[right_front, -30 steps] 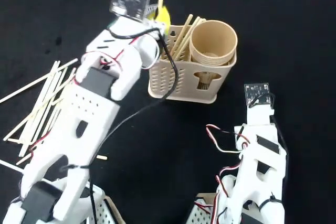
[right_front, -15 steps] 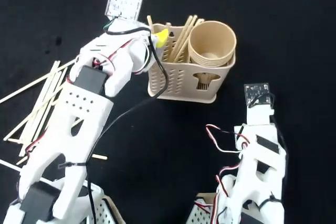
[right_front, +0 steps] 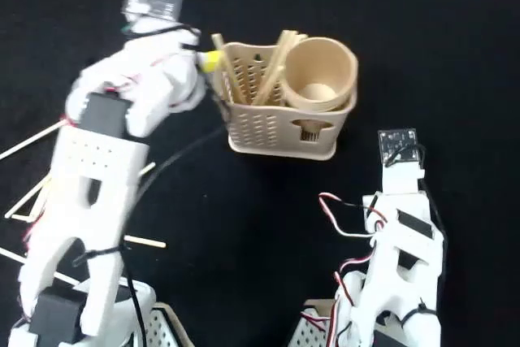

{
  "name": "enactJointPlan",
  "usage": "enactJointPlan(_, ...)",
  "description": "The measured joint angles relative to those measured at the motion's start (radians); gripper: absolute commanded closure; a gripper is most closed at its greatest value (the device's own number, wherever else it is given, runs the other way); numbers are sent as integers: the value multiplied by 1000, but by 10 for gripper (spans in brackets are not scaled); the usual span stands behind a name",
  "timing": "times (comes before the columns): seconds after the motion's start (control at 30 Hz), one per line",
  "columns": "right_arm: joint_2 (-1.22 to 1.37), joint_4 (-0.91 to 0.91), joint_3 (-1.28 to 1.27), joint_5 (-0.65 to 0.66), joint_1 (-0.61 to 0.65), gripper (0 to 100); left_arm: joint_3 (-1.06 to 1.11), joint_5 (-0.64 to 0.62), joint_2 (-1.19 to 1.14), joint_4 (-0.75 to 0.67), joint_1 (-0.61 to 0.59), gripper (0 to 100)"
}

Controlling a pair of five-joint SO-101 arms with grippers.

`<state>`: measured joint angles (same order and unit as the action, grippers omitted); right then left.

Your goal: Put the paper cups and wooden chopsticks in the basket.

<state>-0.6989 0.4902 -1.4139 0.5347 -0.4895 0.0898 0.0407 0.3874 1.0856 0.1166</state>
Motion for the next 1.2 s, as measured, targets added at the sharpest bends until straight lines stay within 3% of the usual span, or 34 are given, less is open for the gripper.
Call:
enactJointPlan(0.23,0,0,0,0,0,979,-60,250,-2,262,-180,791)
enactJointPlan(0.37,0,0,0,0,0,979,-11,308,-8,236,-167,790)
enactJointPlan(0.43,0,0,0,0,0,979,9,304,-8,178,-121,790)
enactJointPlan(0.67,0,0,0,0,0,979,31,115,-9,-52,107,790)
enactJointPlan(0.83,0,0,0,0,0,979,31,61,-40,-112,216,794)
enactJointPlan(1.0,0,0,0,0,0,979,-20,54,-74,-49,192,794)
enactJointPlan(1.2,0,2,0,-2,11,964,-71,54,-77,137,63,795)
